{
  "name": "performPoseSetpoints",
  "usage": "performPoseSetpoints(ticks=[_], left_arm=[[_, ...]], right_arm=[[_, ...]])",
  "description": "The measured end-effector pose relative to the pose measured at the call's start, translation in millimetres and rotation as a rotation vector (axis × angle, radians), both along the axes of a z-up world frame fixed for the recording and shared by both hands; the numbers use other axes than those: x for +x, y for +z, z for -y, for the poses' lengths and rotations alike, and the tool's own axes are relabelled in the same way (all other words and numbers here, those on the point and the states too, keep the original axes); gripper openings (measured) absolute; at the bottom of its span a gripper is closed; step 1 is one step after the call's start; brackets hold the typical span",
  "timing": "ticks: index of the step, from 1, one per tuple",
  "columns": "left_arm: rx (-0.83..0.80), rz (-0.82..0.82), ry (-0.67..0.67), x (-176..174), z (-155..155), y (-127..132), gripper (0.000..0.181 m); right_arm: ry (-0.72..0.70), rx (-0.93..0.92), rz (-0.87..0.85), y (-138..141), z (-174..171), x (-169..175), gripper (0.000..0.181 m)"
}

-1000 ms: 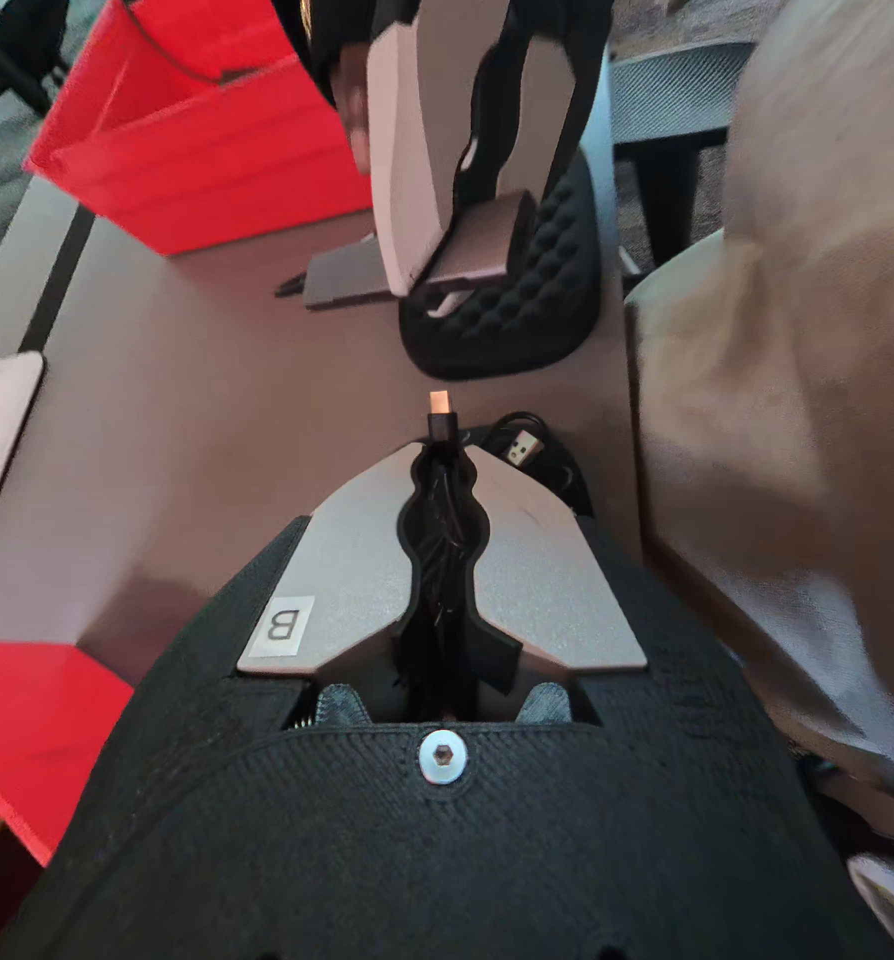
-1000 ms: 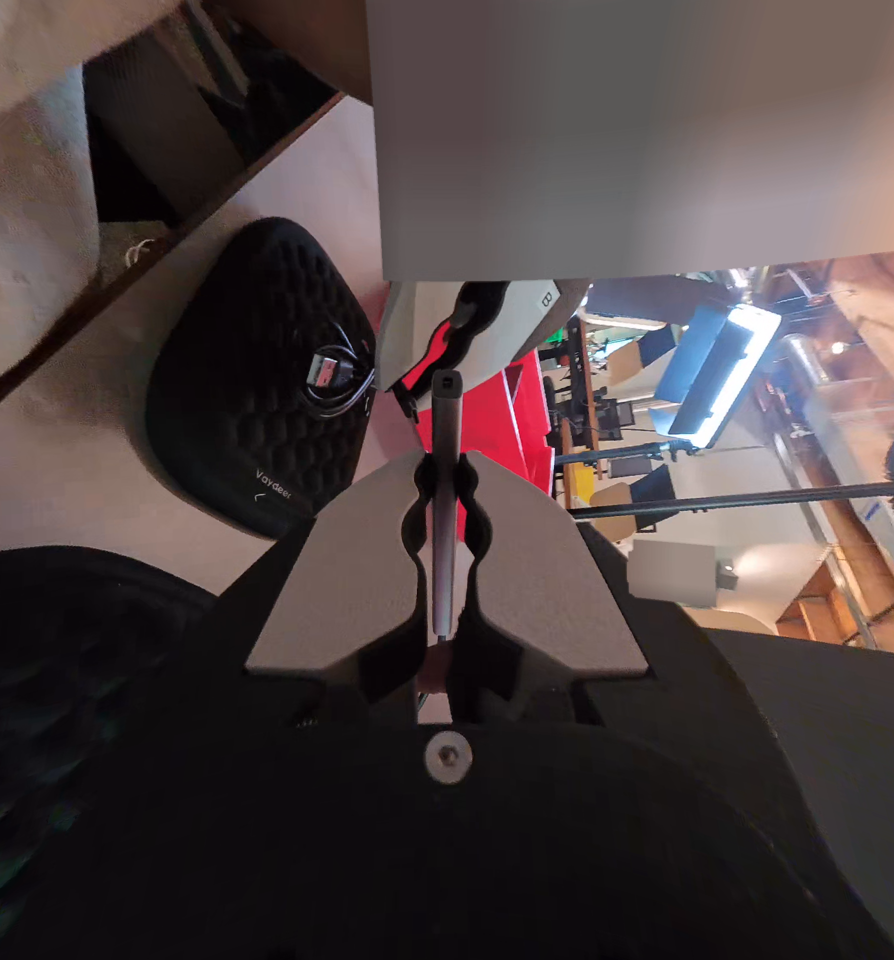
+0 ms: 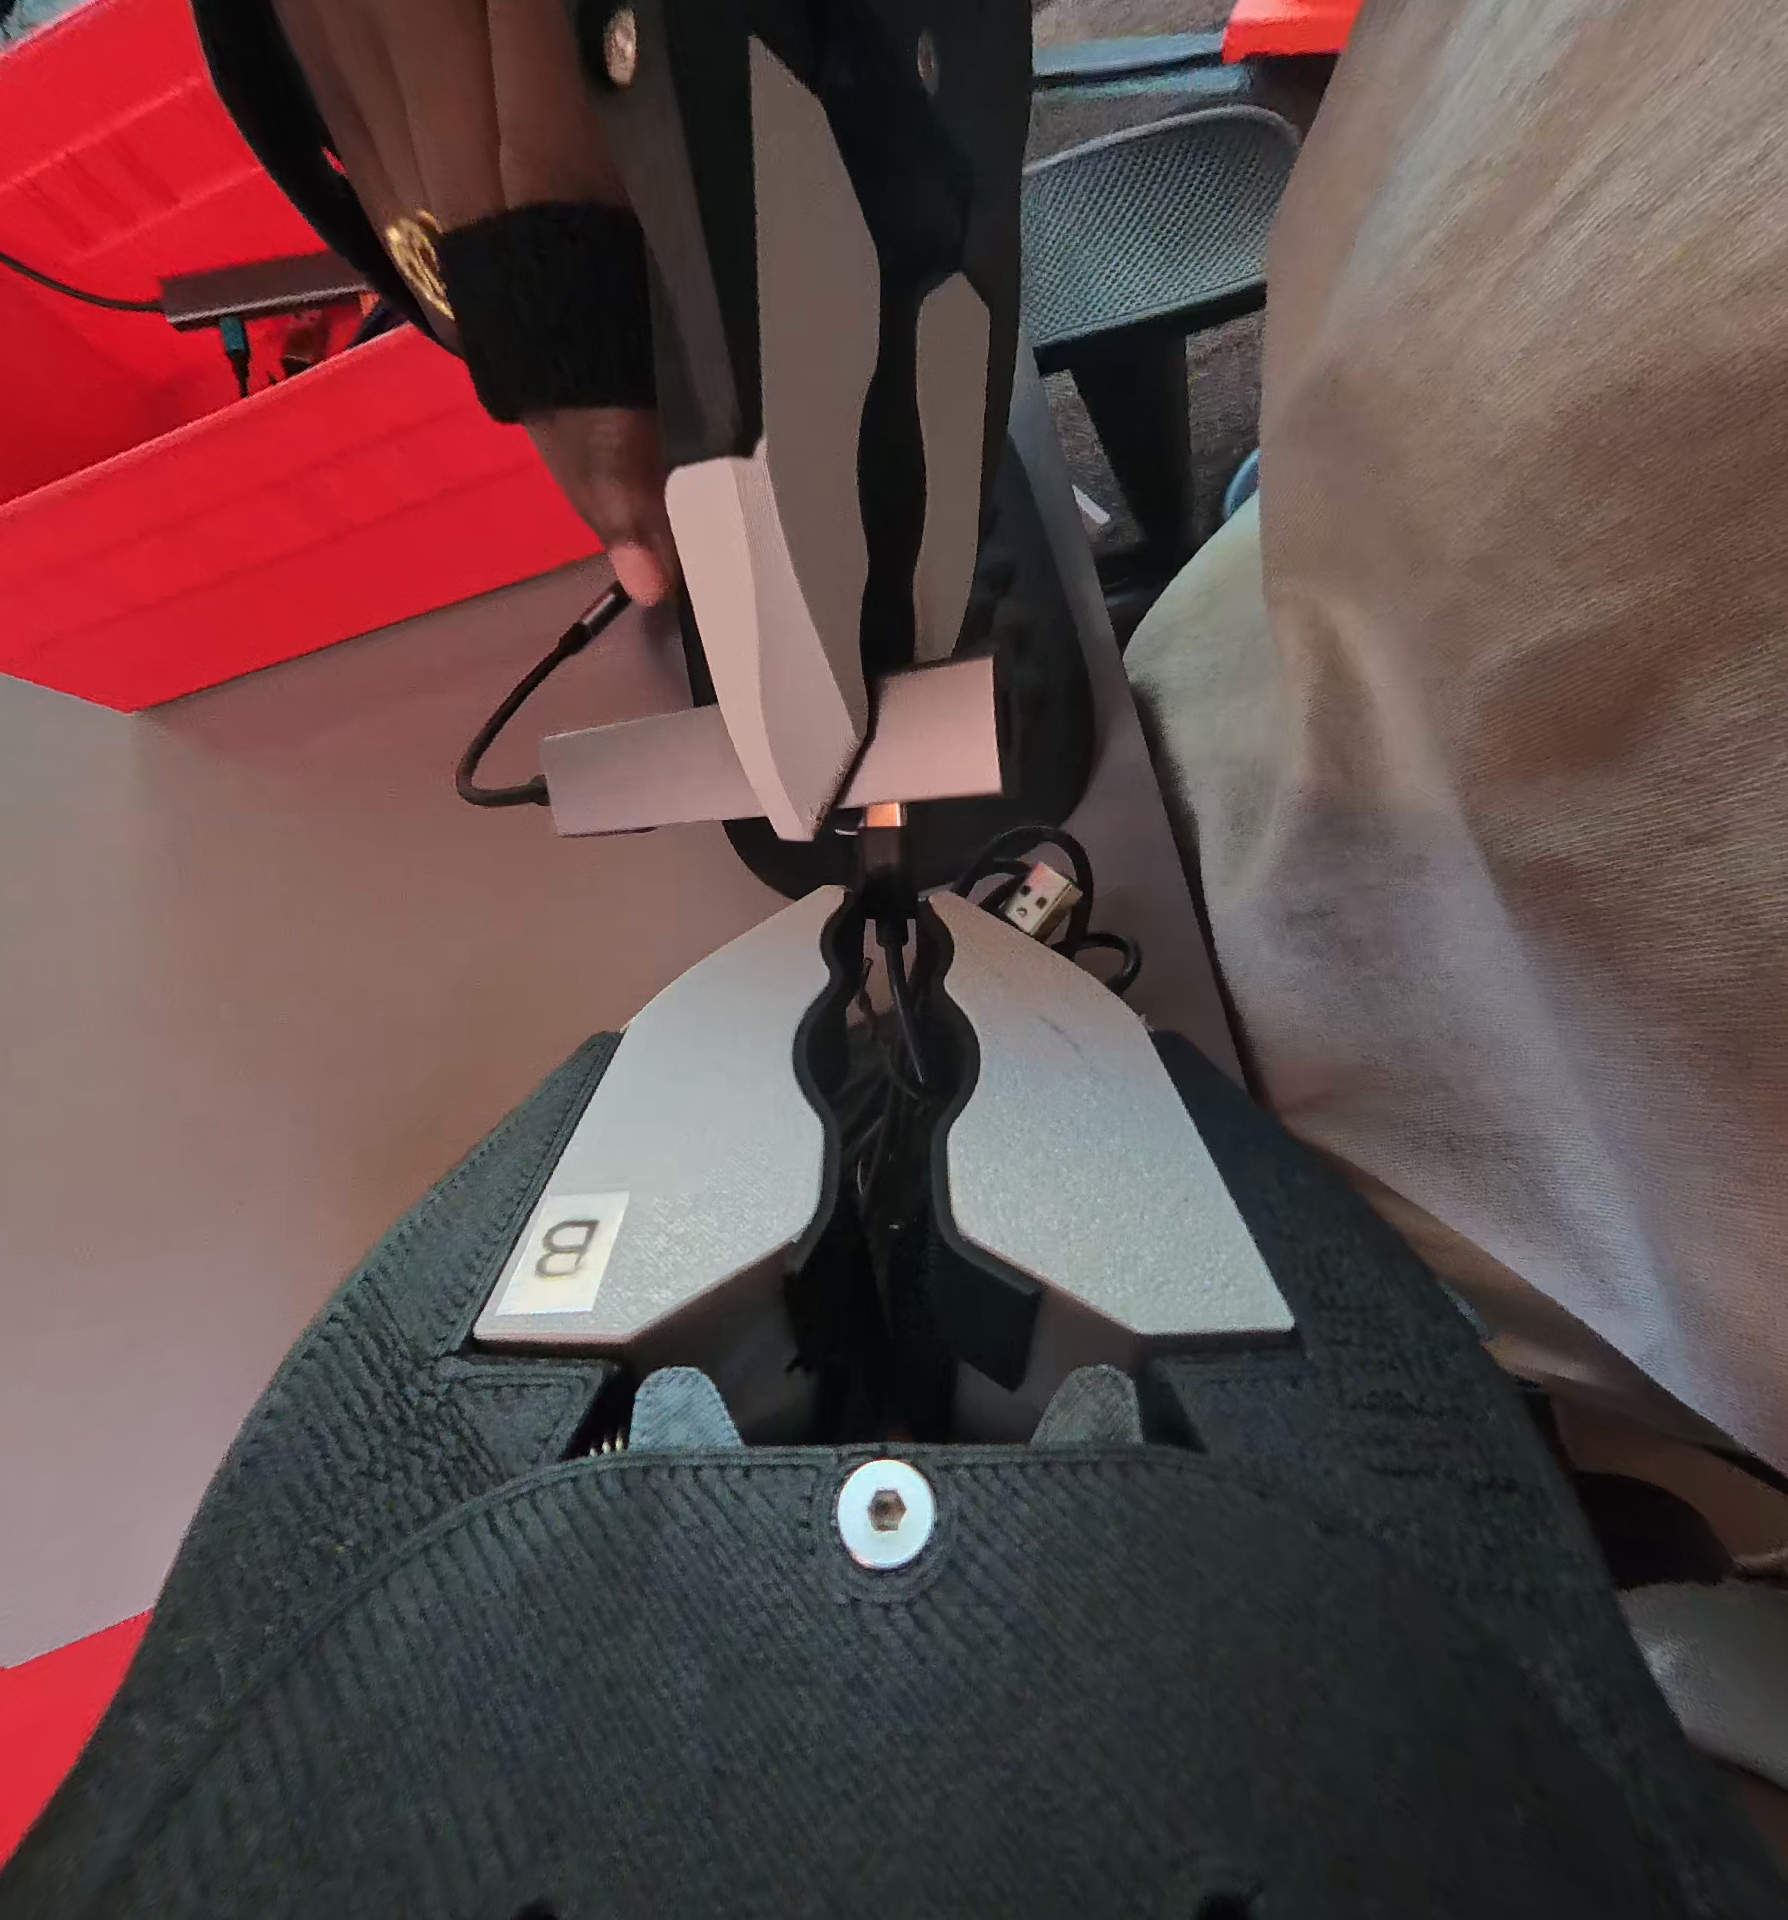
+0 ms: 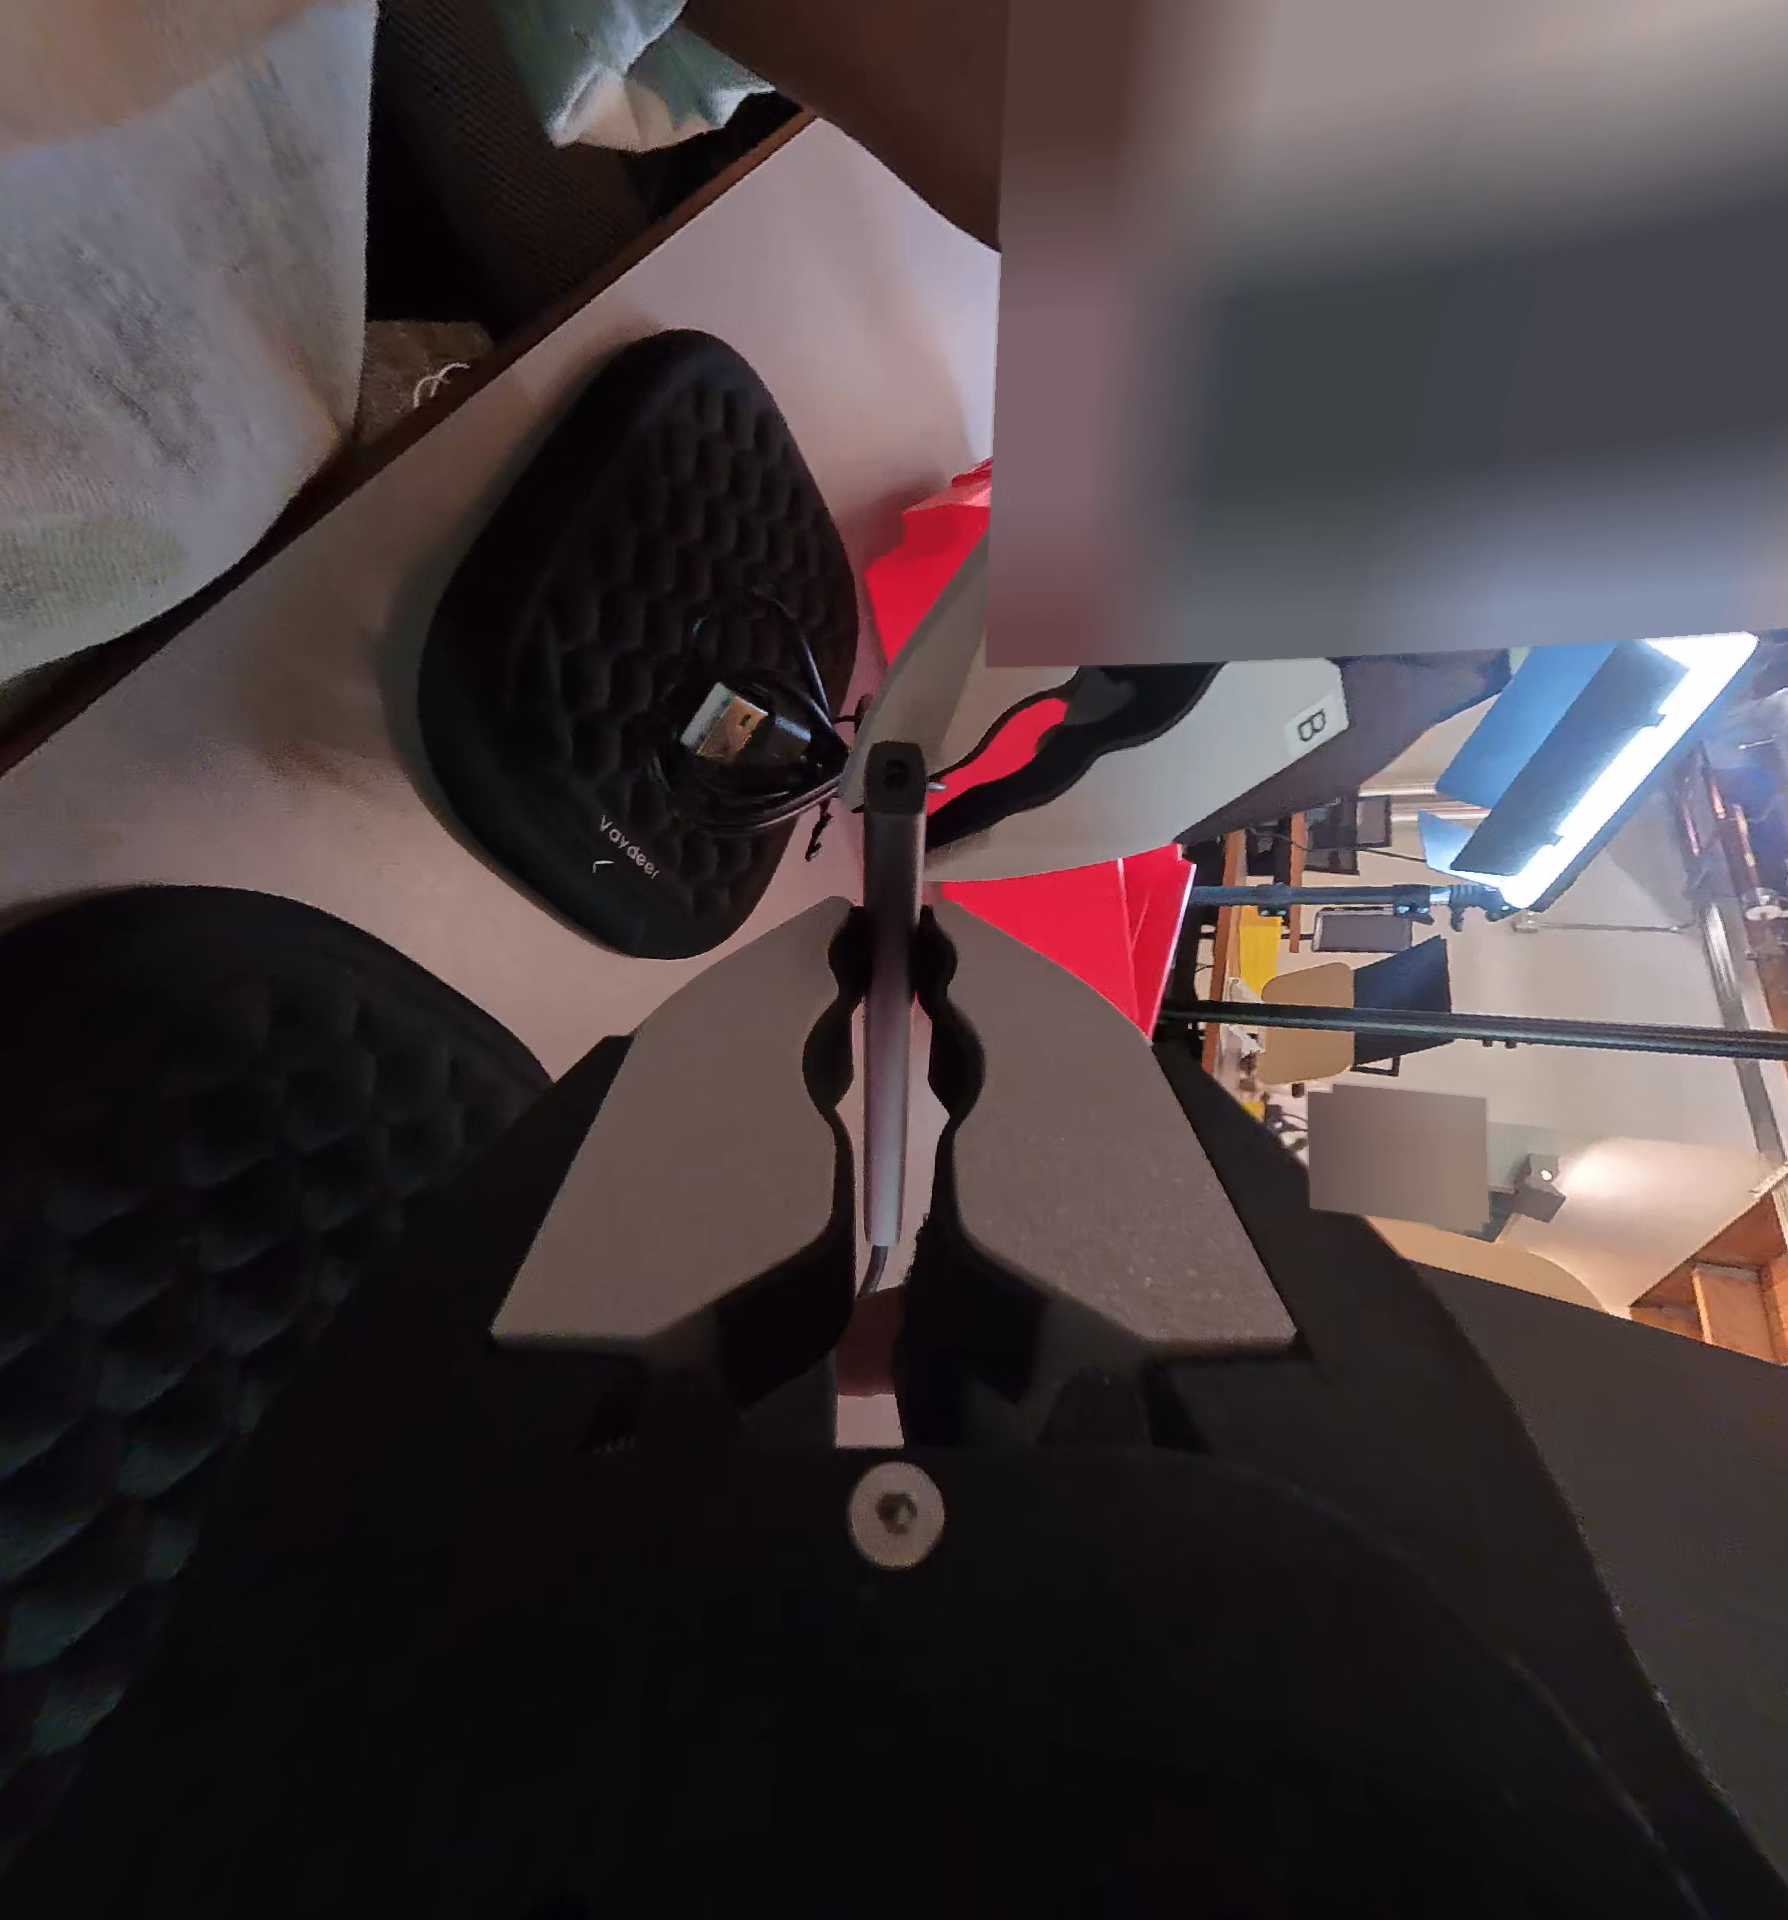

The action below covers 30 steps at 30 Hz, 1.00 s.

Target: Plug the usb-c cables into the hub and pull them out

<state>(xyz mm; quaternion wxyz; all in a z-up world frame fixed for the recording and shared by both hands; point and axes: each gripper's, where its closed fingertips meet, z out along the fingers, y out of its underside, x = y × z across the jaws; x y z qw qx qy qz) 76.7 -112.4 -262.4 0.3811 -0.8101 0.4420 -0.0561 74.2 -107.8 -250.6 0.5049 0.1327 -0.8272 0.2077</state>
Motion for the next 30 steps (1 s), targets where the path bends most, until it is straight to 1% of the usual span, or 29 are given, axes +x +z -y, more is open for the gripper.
performPoseSetpoints(ticks=[1, 3, 6, 8, 12, 15, 18, 20, 22, 25, 30], left_arm=[[-0.014, -0.01, 0.003, -0.3, -0.4, -2.0, 0.008], [-0.029, -0.014, 0.026, -1.8, -3.3, -4.7, 0.008], [-0.056, 0.118, 0.049, -0.4, -6.8, -4.9, 0.007], [-0.109, 0.185, 0.071, -1.5, -8.3, -9.9, 0.007], [-0.241, 0.222, 0.206, -6.7, -17.2, -30.4, 0.007], [-0.248, 0.346, 0.279, -3.2, -28.4, -27.5, 0.008], [-0.229, 0.332, 0.365, -15.8, -35.4, -32.7, 0.008], [-0.222, 0.313, 0.394, -22.3, -36.3, -36.3, 0.008], [-0.203, 0.297, 0.409, -26.6, -34.5, -37.4, 0.009], [-0.19, 0.288, 0.408, -30.6, -29.8, -39.1, 0.009], [-0.169, 0.293, 0.401, -30.1, -28.0, -37.4, 0.009]], right_arm=[[-0.008, 0.008, 0.012, -2.4, -0.6, -0.7, 0.009], [-0.039, 0.023, 0.029, -5.7, -4.3, -3.5, 0.009], [-0.093, 0.007, 0.062, -10.4, -9.7, -6.5, 0.009], [-0.133, 0.043, 0.078, -18.2, -12.7, -9.7, 0.008], [-0.268, 0.157, 0.125, -41.2, -25.1, -21.3, 0.008], [-0.343, 0.168, 0.114, -49.9, -28.8, -30.1, 0.006], [-0.416, 0.198, 0.083, -52.5, -37.8, -42.0, 0.008], [-0.423, 0.203, 0.062, -53.5, -39.9, -48.5, 0.008], [-0.411, 0.163, 0.051, -52.8, -38.0, -51.6, 0.008], [-0.389, 0.095, 0.048, -50.4, -33.3, -51.4, 0.008], [-0.37, 0.047, 0.036, -47.5, -30.5, -48.6, 0.008]])
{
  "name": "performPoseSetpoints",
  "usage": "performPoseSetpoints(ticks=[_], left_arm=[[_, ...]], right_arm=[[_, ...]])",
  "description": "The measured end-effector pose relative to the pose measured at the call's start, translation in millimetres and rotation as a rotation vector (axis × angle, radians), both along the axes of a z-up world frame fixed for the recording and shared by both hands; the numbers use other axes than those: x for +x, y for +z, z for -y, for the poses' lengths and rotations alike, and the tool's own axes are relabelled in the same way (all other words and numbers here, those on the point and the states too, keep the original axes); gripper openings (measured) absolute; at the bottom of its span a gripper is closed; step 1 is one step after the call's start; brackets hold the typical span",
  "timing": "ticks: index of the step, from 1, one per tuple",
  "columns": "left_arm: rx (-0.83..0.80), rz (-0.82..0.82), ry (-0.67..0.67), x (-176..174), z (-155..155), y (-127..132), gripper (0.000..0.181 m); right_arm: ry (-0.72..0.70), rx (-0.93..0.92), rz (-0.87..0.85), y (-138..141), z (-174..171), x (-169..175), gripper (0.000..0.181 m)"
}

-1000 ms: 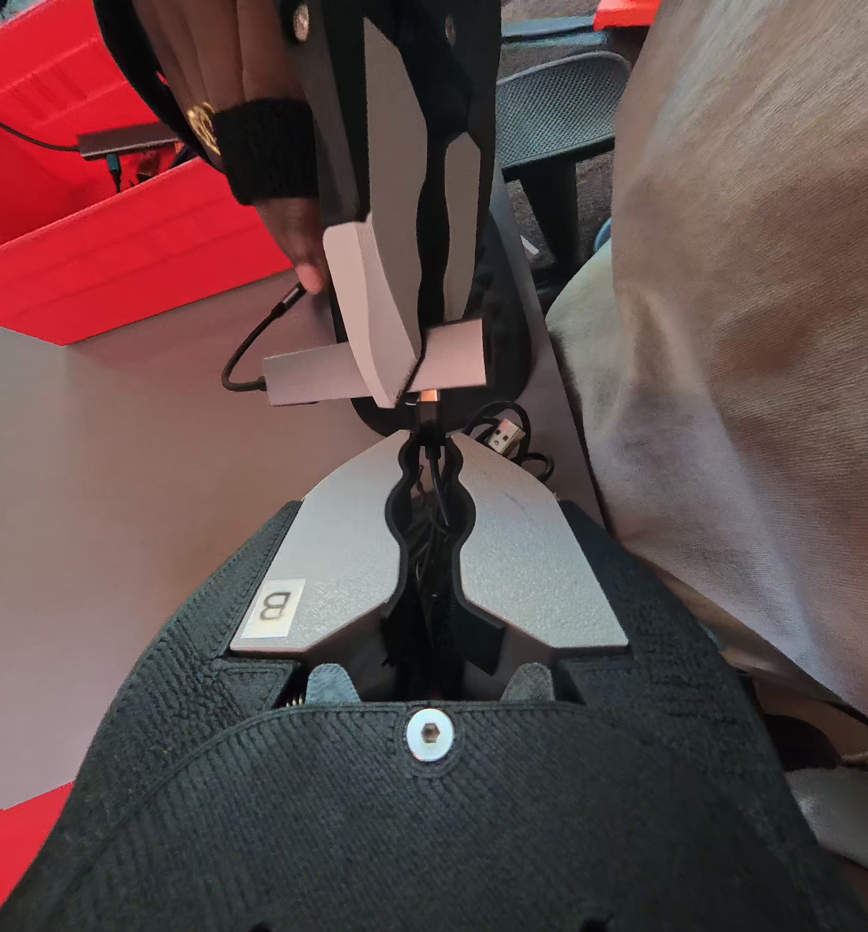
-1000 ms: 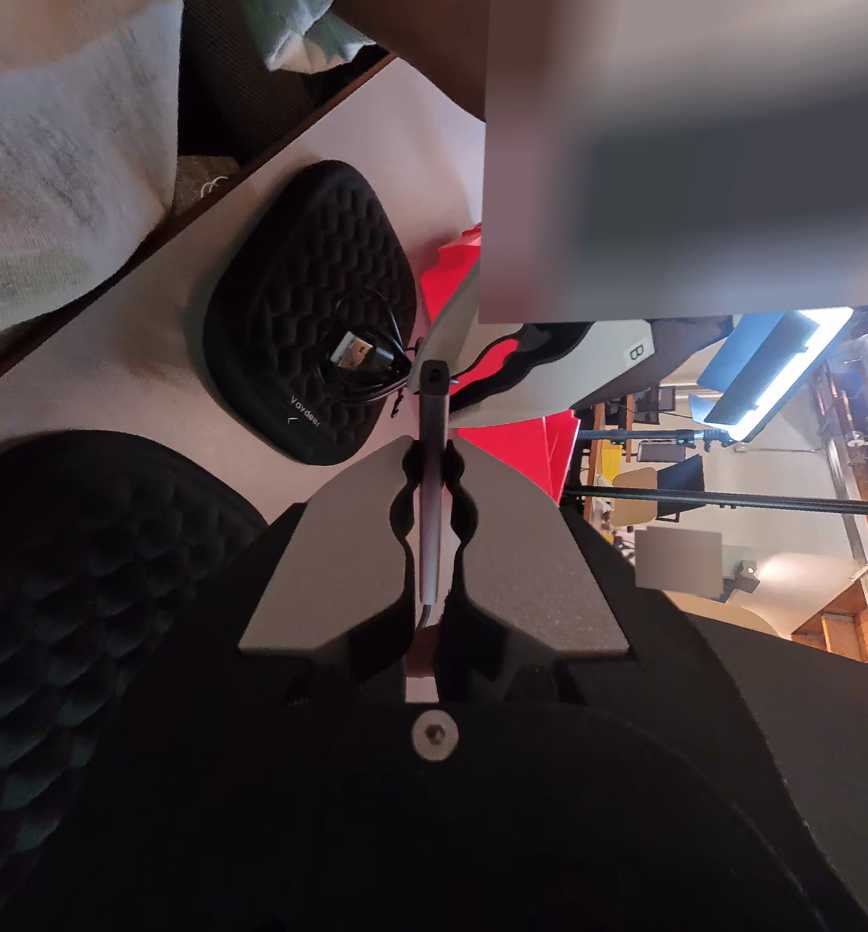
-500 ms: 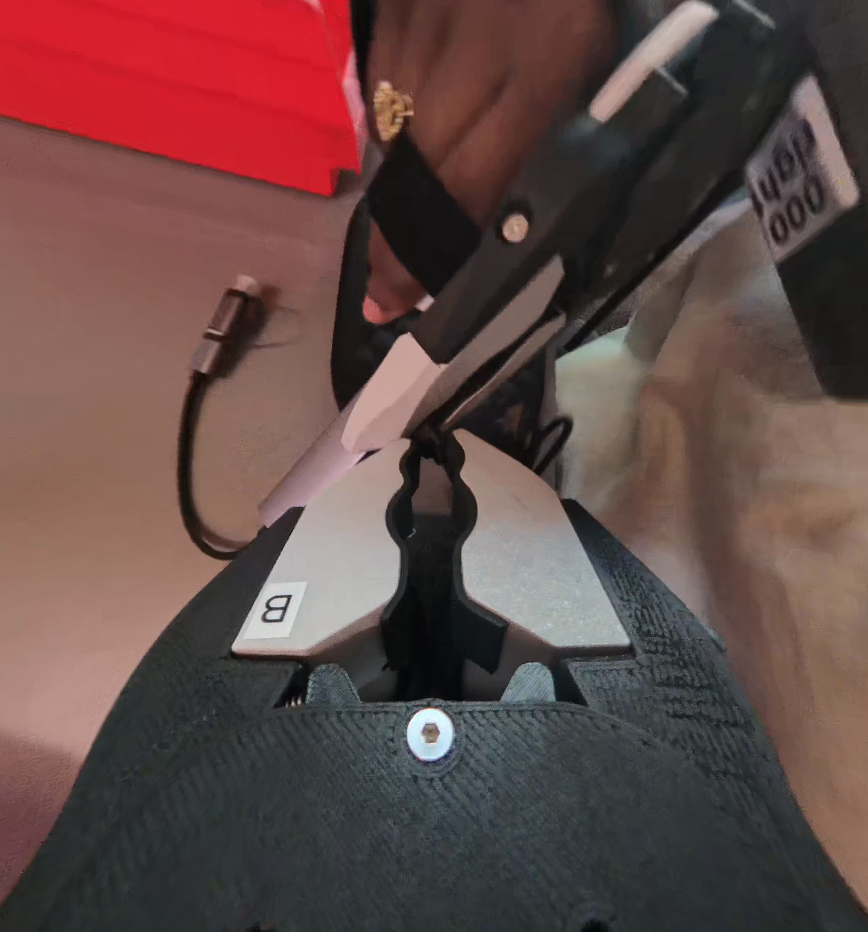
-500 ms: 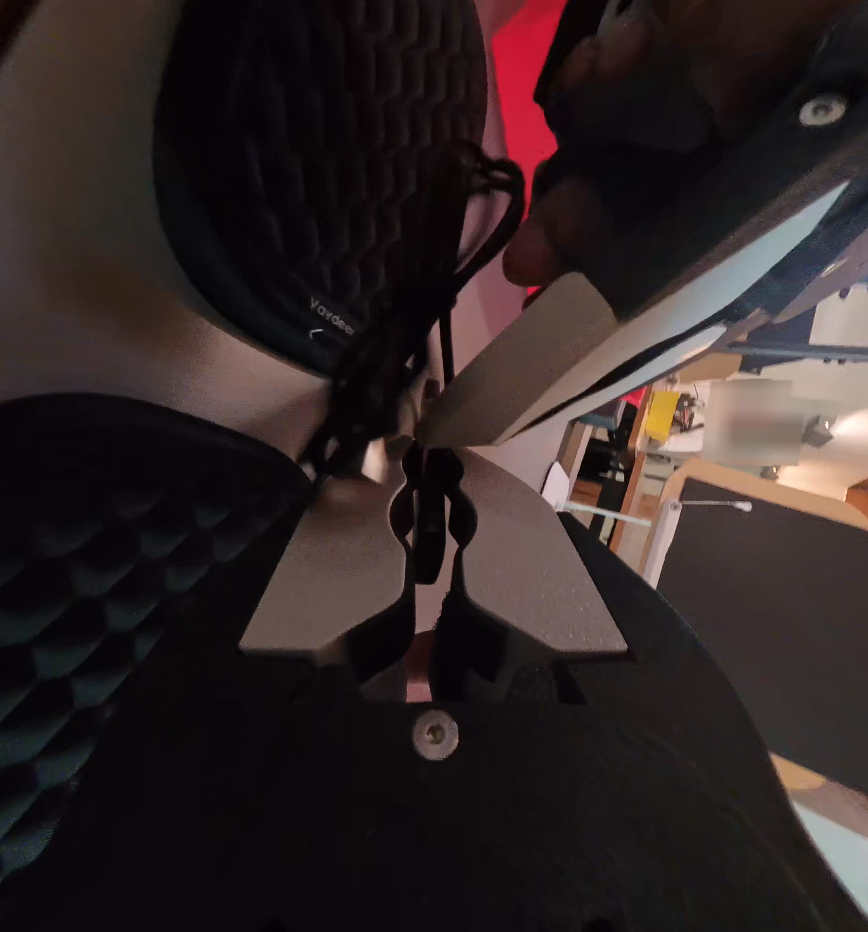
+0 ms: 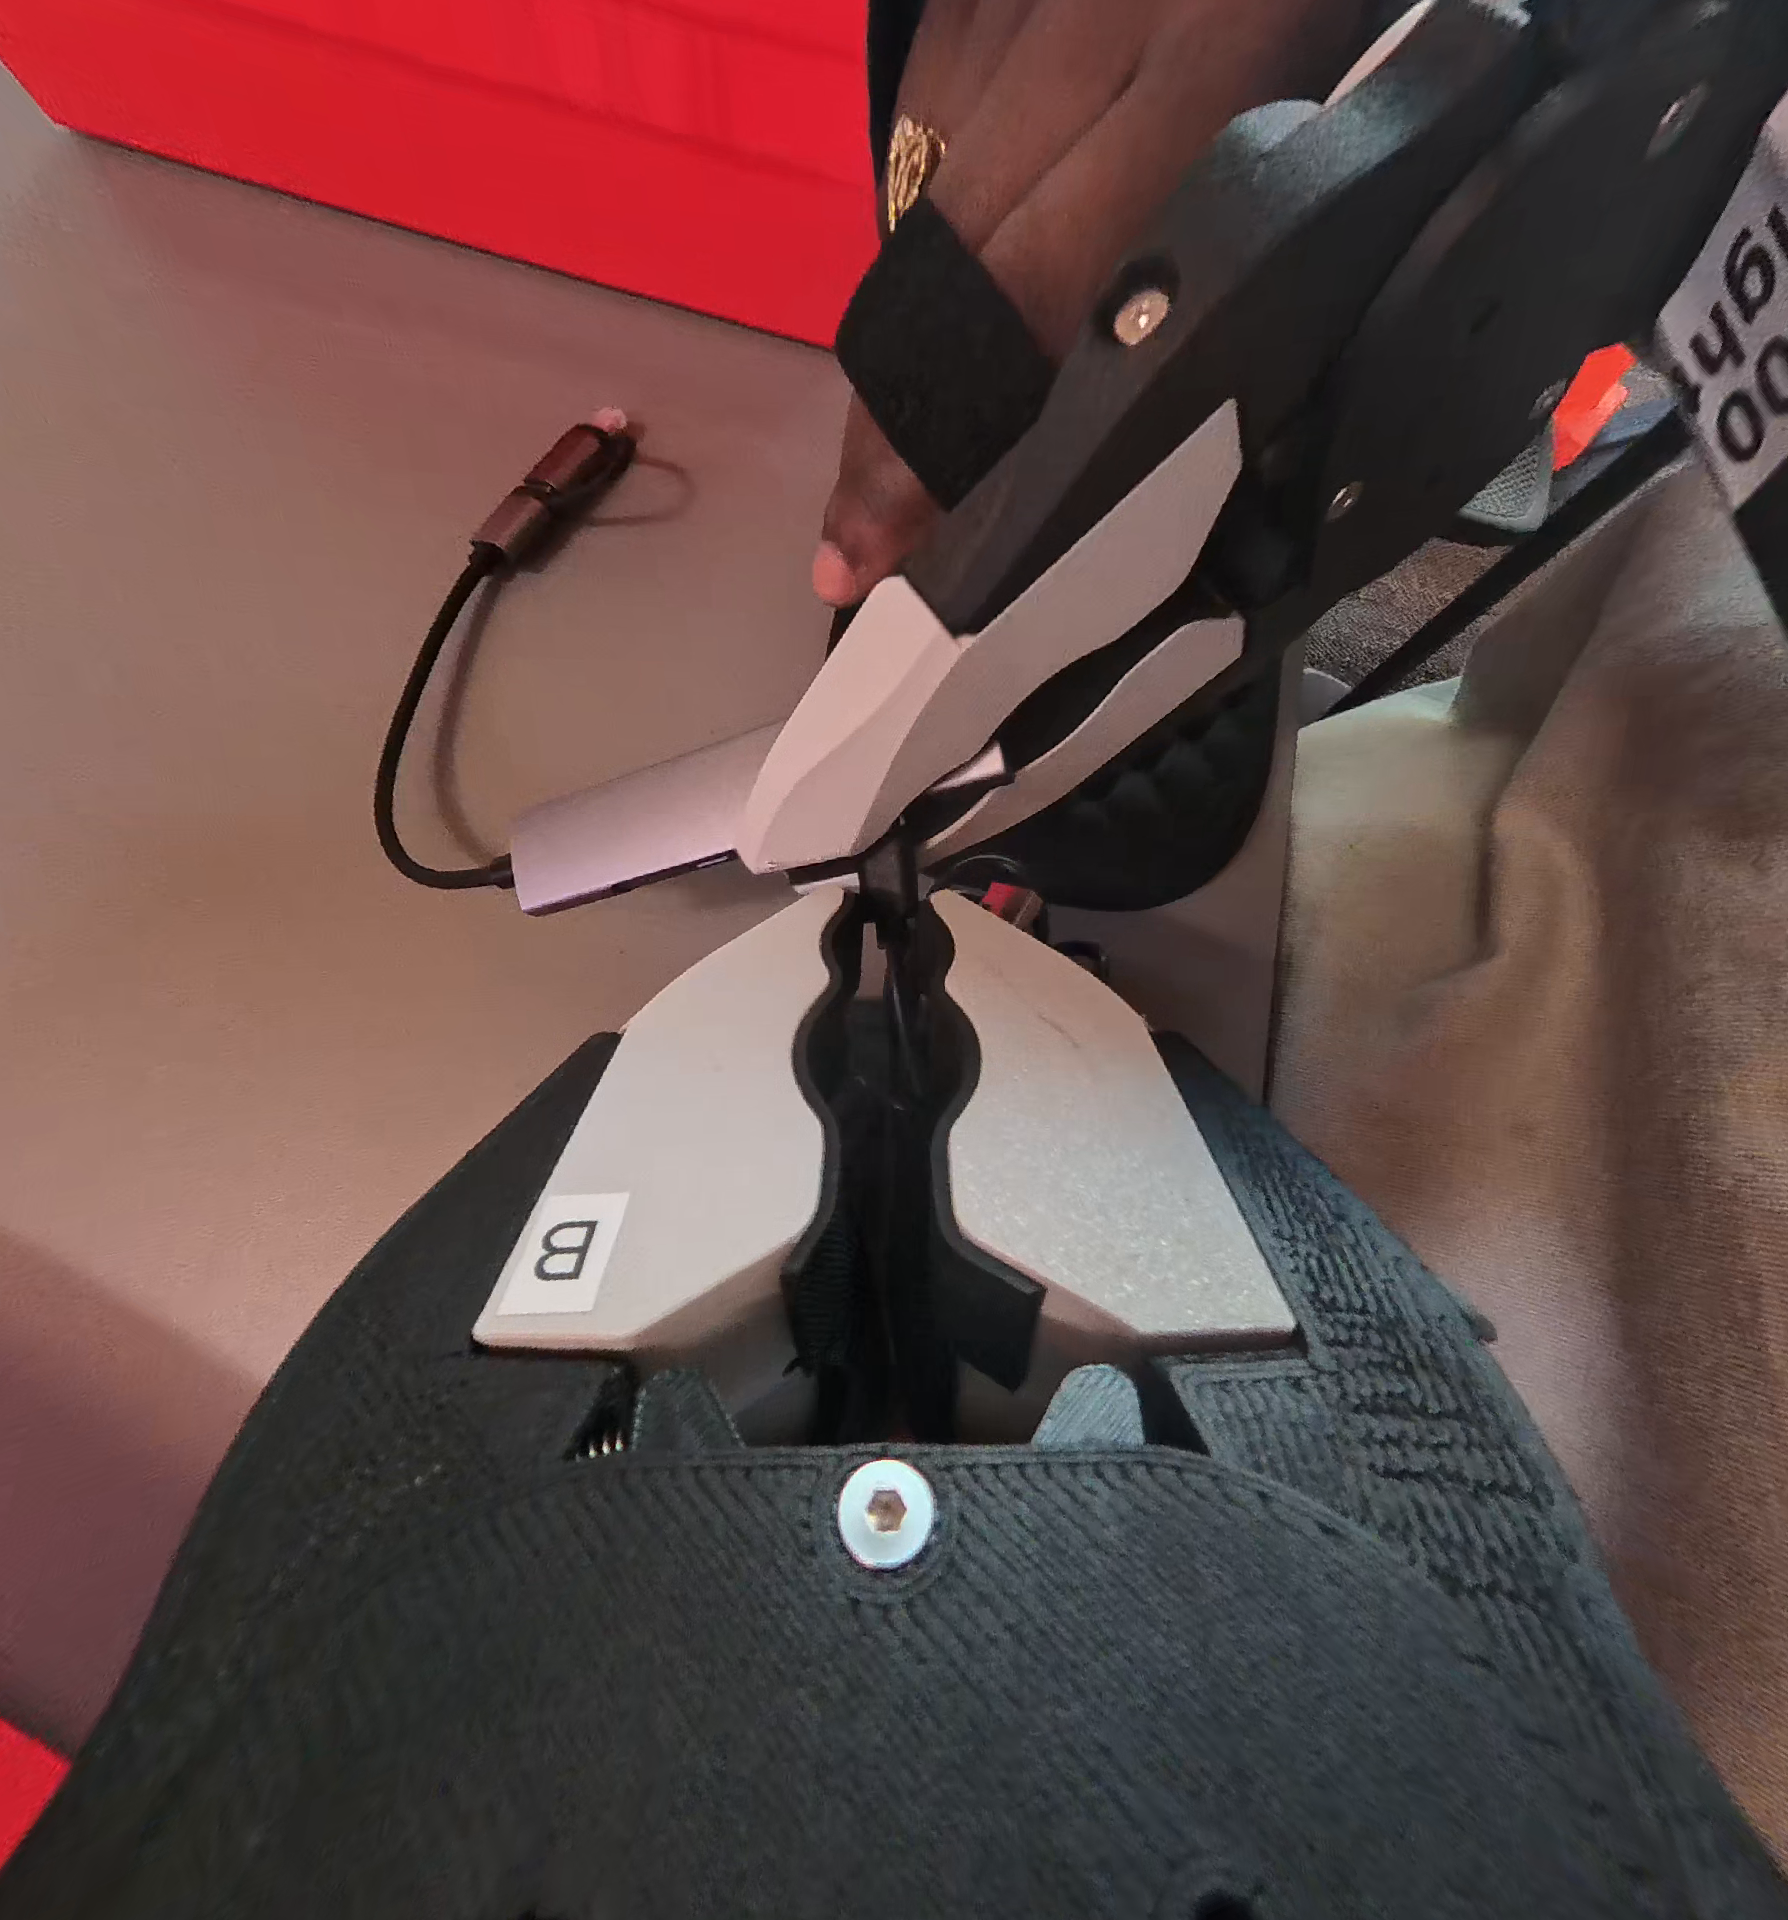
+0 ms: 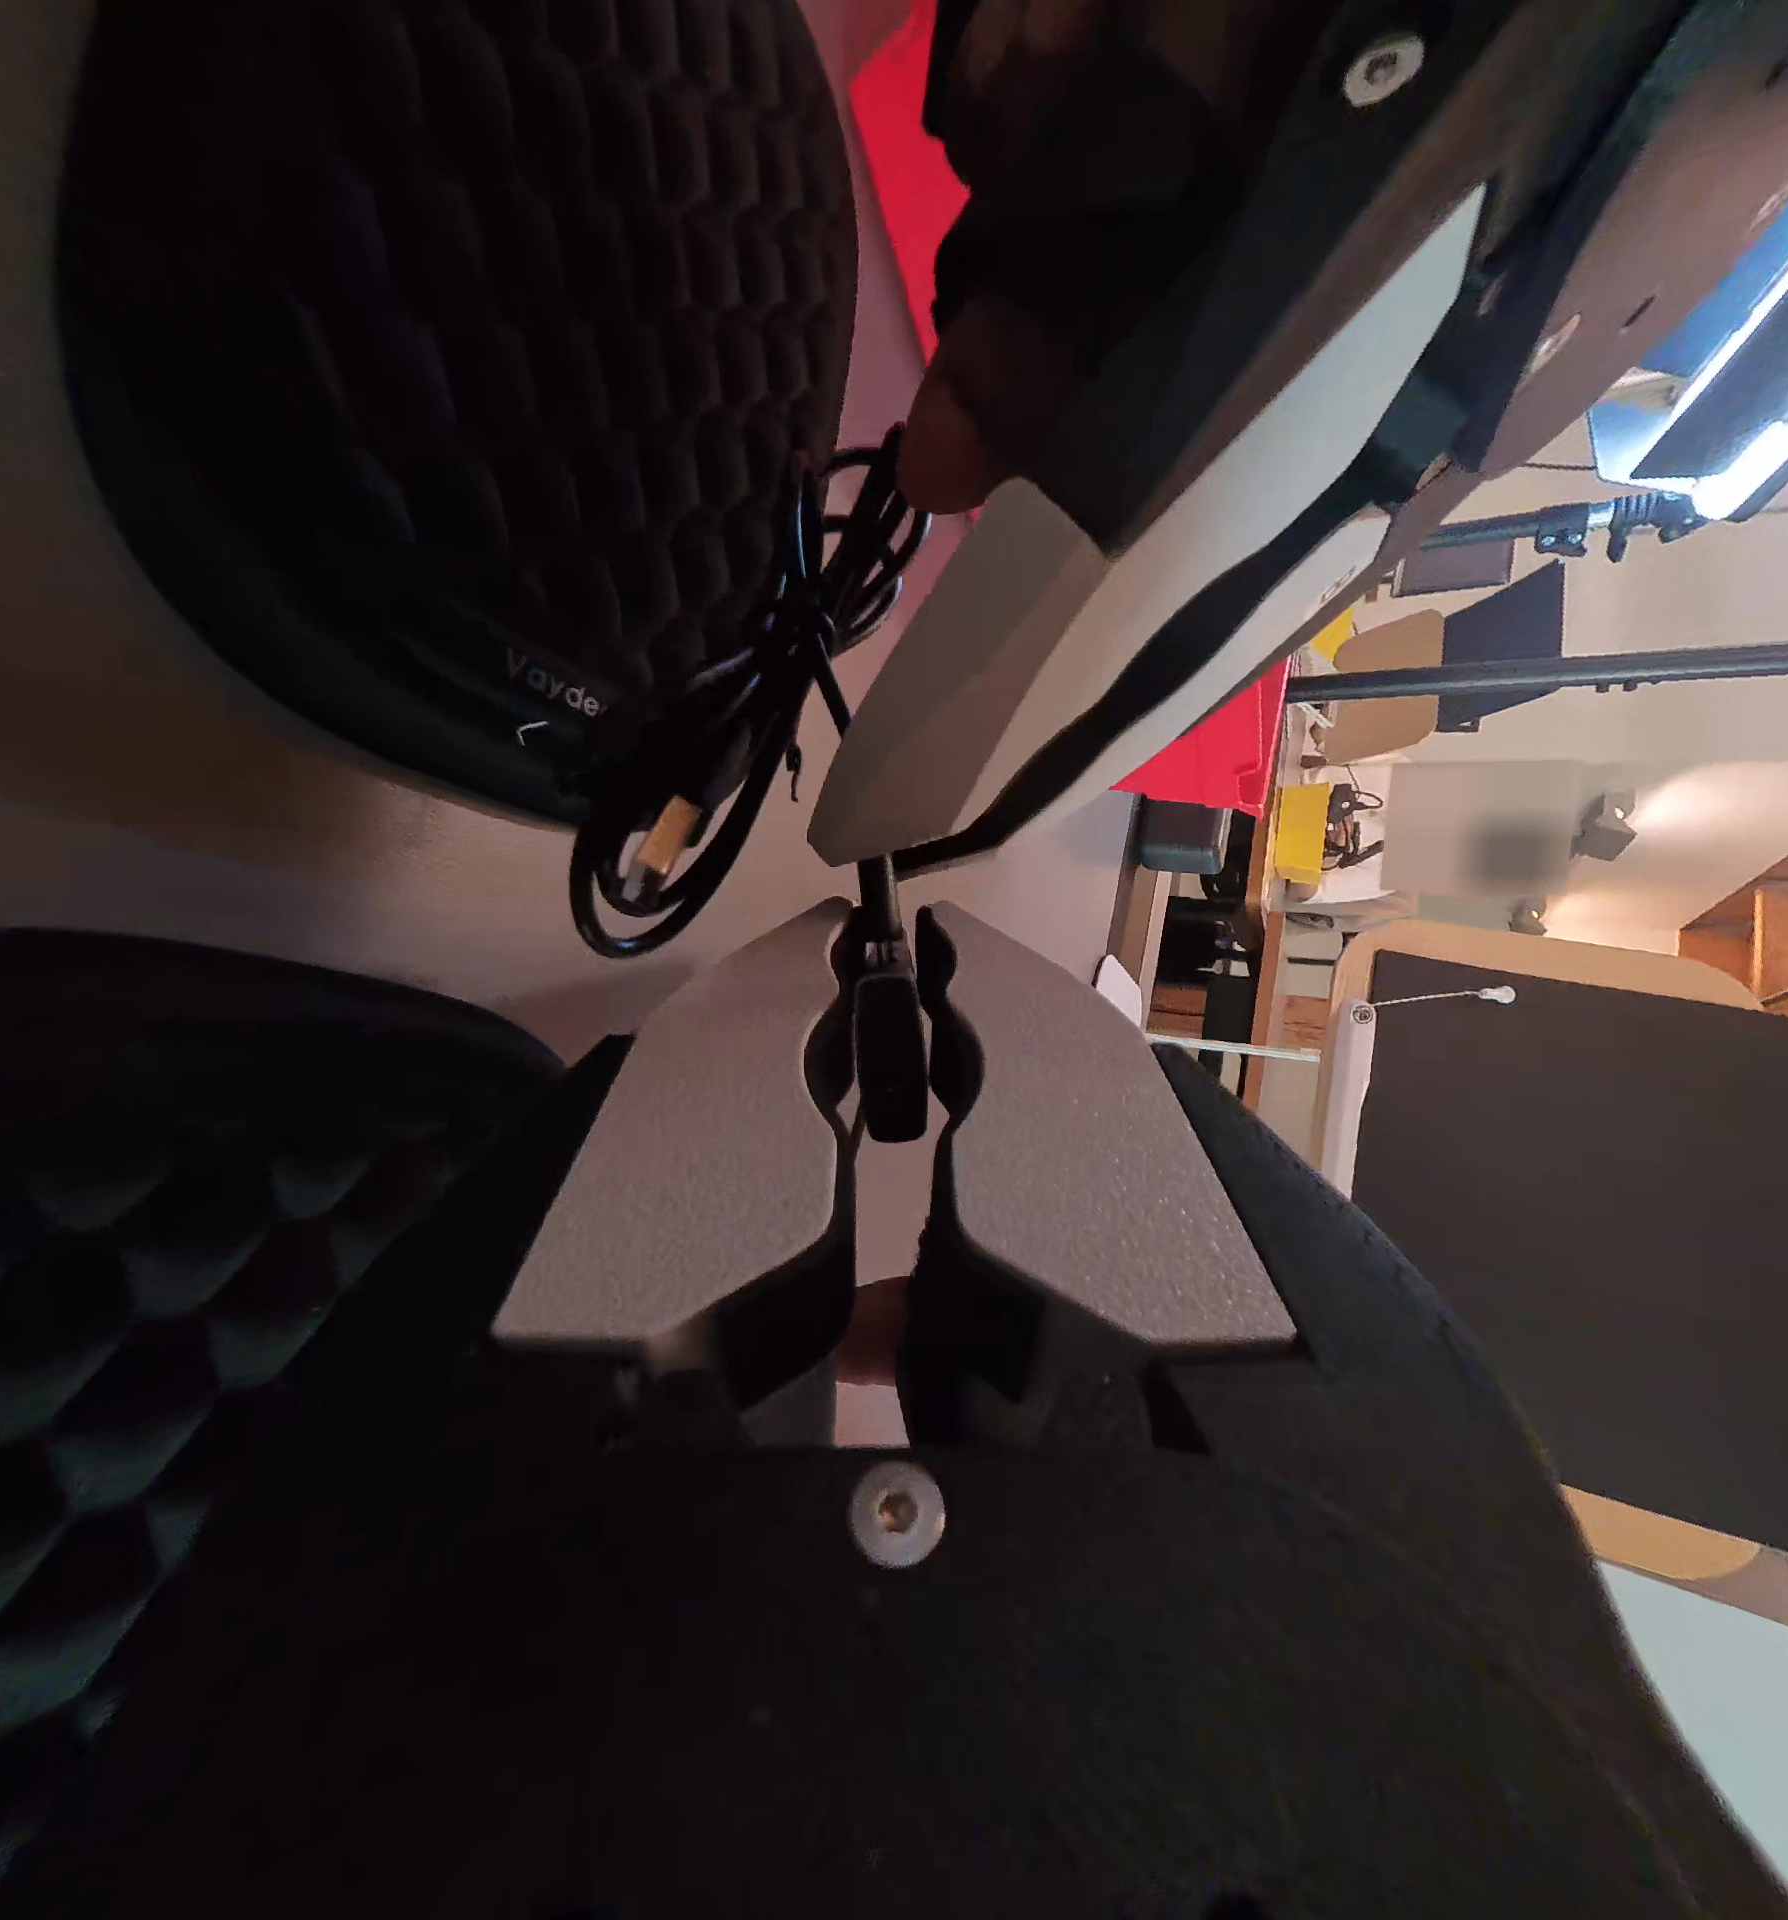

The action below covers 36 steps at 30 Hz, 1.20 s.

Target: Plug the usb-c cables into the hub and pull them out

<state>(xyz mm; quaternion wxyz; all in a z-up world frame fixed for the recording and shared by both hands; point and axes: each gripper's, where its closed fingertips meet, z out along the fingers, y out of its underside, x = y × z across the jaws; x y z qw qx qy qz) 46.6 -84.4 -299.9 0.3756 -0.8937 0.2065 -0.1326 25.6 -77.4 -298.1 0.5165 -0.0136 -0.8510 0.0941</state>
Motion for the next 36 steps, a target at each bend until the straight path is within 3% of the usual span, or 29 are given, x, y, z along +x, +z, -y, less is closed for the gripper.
performPoseSetpoints(ticks=[6, 14, 18, 23, 29, 36], left_arm=[[0.011, -0.053, -0.025, 0.2, 5.4, 1.7, 0.008], [0.125, -0.075, -0.237, 13.7, 23.2, 11.5, 0.008], [0.17, -0.02, -0.297, 18.7, 32.0, 18.7, 0.008], [0.155, -0.052, -0.277, 15.5, 33.8, 17.2, 0.008], [0.065, -0.051, -0.093, 7.3, 25.8, 4.3, 0.008], [0.081, -0.115, -0.196, 11.9, 27.1, -3.7, 0.006]], right_arm=[[0.097, -0.089, 0.001, 9.2, 8.1, 10.7, 0.01], [0.347, -0.282, 0.021, 28.7, 23.5, 33.8, 0.018], [0.438, -0.337, 0.033, 35.0, 35.1, 42.5, 0.01], [0.397, -0.215, 0.046, 31.0, 37.4, 39.7, 0.008], [0.238, -0.063, 0.06, 18.6, 34.6, 32.1, 0.008], [0.243, -0.076, 0.077, 11.6, 38.2, 35.1, 0.008]])
